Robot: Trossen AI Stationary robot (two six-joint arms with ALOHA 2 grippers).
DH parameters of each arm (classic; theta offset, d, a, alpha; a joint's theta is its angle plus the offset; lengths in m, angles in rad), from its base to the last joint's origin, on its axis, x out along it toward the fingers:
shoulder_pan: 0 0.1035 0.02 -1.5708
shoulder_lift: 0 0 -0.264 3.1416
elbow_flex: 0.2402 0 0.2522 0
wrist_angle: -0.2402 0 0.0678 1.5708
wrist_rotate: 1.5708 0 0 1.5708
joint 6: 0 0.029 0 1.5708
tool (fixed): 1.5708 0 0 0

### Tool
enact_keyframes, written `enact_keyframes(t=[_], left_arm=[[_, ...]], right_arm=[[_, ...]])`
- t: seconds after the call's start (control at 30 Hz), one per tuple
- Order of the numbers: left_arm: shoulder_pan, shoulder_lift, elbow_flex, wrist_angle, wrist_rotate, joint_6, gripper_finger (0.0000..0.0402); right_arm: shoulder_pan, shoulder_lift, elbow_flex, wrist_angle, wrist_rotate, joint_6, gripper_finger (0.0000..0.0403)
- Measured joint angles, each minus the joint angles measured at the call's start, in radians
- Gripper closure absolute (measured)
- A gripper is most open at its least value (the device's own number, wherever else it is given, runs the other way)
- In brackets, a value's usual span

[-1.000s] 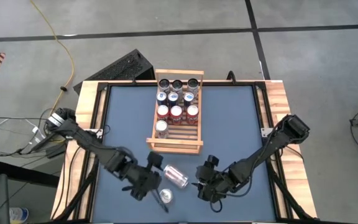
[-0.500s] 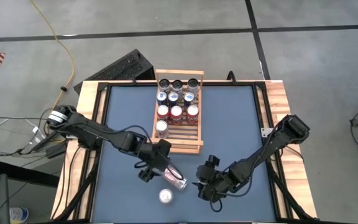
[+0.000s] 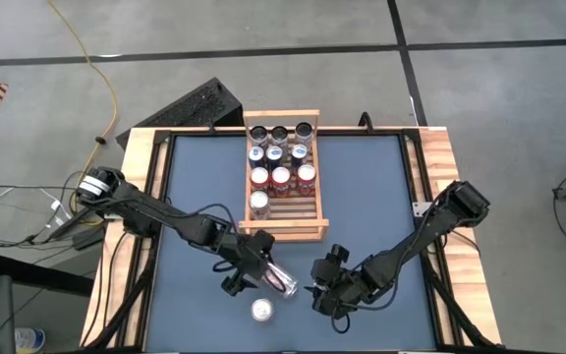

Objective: Place canned beverage on shelf
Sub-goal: Put the right silver can on the shelf aligned with the other silver soda can

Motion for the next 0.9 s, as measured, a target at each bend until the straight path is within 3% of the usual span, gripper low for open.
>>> enact_keyframes(t=[0.1, 0.23, 0.4, 0.7, 0.9], left_arm=[[-0.031, -0.030, -0.001, -0.083, -0.025, -0.047, 0.0042], [-0.085, -0.095, -0.001, -0.163, -0.177, -0.149, 0.0042], [-0.177, -0.157, 0.001, -0.179, -0.312, -0.279, 0.0042], [-0.282, -0.163, 0.001, -0.190, -0.426, -0.461, 0.0042], [-0.332, -0.163, 0.001, -0.197, -0.482, -0.470, 0.0042]], right_arm=[[0.002, 0.000, 0.000, 0.016, -0.003, -0.008, 0.0101], [0.009, 0.000, 0.000, 0.024, -0.004, -0.022, 0.0101], [0.024, 0.000, 0.033, 0.043, -0.007, -0.170, 0.0101], [-0.132, 0.000, 0.086, 0.057, -0.109, -0.180, 0.0101], [-0.146, 0.001, 0.139, 0.080, -0.126, -0.178, 0.0101]])
